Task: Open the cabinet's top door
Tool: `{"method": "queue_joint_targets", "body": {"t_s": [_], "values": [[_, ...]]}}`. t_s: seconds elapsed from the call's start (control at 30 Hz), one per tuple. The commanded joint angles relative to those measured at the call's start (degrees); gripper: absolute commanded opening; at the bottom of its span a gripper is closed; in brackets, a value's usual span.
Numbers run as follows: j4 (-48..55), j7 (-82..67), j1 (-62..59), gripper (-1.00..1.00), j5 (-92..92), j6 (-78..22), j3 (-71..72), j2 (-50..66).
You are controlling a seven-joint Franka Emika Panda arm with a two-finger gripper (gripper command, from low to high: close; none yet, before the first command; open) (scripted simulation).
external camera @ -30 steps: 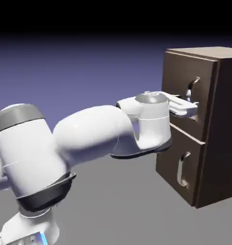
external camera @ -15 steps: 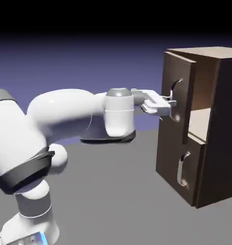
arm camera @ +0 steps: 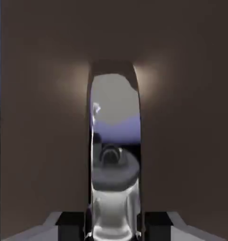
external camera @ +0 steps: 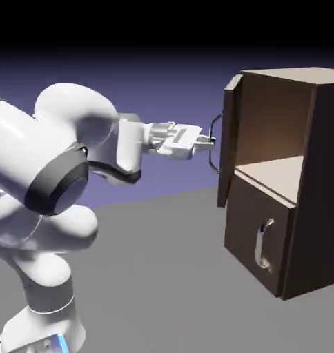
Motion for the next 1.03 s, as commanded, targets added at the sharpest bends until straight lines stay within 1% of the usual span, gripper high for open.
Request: {"method": "queue_joint_targets", "body": {"t_s": [0.0, 0.13, 0.3, 0.6, 0.97, 1.0], "values": [[0.8, 1.0, 1.2, -1.0, 2.5, -2.2, 0.8, -1.7], [5.4, 5.2, 5.8, -1.0, 12.4, -9.7, 2.8, -9.5], [12.9, 9.7, 10.1, -1.0, 23.9, -15.9, 3.6, -19.9], [29.0, 13.4, 13.3, -1.0, 41.1, -22.0, 3.0, -38.6], [50.4, 11.1, 11.1, -1.0, 56.2, -28.5, 1.8, -59.5], [50.4, 11.1, 11.1, 1.0, 56.2, -28.5, 1.8, -59.5]]}}
